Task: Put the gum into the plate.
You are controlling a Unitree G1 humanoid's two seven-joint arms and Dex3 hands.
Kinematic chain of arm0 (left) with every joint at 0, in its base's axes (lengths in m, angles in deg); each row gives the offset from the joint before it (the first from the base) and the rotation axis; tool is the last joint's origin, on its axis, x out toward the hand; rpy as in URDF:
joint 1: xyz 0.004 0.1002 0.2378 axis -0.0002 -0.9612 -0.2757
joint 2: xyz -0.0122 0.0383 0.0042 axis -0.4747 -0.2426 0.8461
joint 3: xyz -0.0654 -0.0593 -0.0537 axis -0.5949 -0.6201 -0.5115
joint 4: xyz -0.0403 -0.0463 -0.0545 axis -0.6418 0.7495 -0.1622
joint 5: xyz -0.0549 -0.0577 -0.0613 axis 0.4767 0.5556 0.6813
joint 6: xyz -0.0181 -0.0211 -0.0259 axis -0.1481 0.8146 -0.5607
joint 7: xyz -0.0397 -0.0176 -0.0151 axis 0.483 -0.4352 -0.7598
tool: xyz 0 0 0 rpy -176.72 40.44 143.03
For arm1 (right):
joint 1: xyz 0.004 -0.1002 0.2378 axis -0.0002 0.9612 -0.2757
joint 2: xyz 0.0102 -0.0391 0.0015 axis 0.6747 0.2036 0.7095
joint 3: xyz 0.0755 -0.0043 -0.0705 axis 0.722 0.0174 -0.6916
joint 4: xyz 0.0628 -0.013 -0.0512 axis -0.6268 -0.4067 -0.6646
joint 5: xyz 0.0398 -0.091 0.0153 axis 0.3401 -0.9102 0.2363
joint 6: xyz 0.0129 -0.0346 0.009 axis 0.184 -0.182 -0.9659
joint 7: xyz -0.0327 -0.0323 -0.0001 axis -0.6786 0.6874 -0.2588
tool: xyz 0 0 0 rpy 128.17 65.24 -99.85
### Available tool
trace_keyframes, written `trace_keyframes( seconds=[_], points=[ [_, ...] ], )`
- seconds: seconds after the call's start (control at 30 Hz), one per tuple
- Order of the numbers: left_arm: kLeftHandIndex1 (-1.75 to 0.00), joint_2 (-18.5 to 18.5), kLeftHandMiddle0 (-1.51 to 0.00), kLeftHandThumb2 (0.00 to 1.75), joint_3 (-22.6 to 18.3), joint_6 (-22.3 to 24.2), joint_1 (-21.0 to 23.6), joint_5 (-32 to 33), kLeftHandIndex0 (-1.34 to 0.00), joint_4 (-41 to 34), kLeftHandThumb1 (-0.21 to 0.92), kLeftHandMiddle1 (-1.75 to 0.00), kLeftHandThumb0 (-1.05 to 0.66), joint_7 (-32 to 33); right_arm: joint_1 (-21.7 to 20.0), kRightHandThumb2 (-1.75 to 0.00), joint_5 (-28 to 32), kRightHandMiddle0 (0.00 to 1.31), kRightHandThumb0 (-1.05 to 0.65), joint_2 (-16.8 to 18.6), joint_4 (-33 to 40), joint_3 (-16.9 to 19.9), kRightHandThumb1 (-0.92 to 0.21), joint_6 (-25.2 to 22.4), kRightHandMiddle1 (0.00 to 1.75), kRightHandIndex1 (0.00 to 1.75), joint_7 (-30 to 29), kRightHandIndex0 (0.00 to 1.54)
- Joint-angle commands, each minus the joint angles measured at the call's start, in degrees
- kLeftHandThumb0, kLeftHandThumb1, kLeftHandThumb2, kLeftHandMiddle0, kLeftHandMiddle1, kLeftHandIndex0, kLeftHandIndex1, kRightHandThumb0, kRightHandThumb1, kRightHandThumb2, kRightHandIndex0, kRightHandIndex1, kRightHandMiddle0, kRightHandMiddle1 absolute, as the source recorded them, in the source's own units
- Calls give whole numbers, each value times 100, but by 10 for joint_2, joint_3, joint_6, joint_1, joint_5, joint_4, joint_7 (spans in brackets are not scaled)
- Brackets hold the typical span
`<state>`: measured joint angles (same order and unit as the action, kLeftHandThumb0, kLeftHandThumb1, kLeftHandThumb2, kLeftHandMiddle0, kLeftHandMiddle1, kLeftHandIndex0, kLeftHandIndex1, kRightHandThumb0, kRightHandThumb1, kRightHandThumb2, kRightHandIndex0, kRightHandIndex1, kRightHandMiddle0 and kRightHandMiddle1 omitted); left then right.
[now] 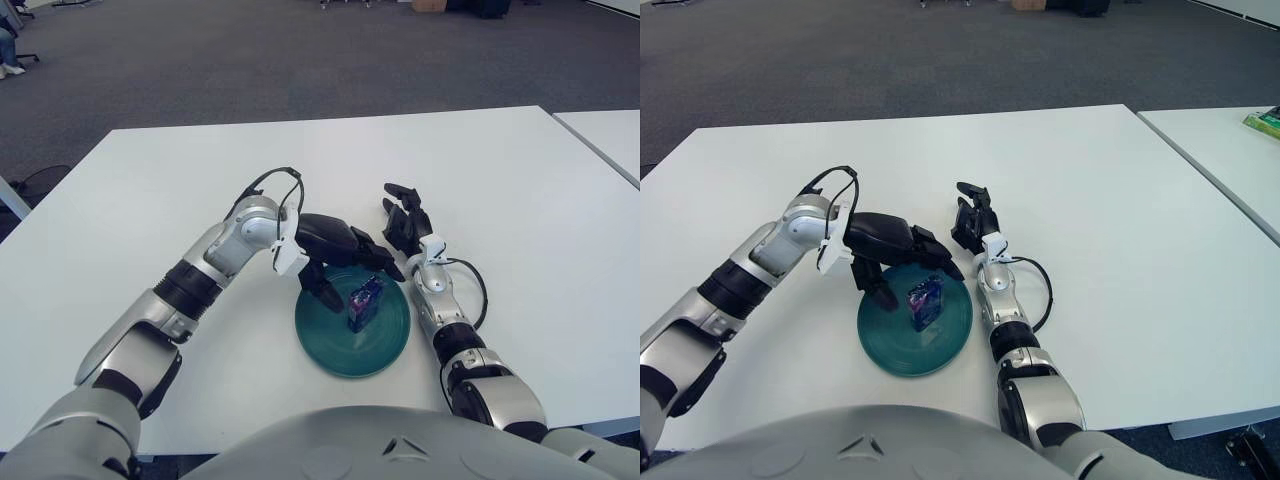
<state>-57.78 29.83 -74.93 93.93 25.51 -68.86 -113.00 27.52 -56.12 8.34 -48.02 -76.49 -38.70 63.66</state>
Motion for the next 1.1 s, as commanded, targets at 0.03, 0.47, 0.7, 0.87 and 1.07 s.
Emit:
trace_keyframes(
  seconds=[0.03,0.47,0.7,0.87,1.07],
  points=[
    [-2,-16,-1,62,5,-64,32,0,0,29,92,0,-105,0,40,-106,3,4,-66,0,-103,13,-92,-36,93,4,-21,43],
    [0,-21,0,59,1,-111,34,-5,0,55,92,0,-105,19,23,-105,25,2,-64,7,-147,42,-92,7,92,4,1,43],
    [0,-32,0,62,0,-101,38,-20,0,44,92,0,-105,21,28,-104,1,1,-65,-2,-148,31,-92,27,91,3,-21,43],
    [0,-36,0,64,-1,-97,40,-29,0,39,92,0,-105,25,38,-101,-52,0,-66,-13,-134,-2,-92,32,89,2,-82,42],
    [0,-41,0,65,-12,-105,39,-42,0,37,92,0,-105,45,48,-97,-179,0,-68,-41,-78,-87,-92,-36,81,1,-202,37]
  ],
)
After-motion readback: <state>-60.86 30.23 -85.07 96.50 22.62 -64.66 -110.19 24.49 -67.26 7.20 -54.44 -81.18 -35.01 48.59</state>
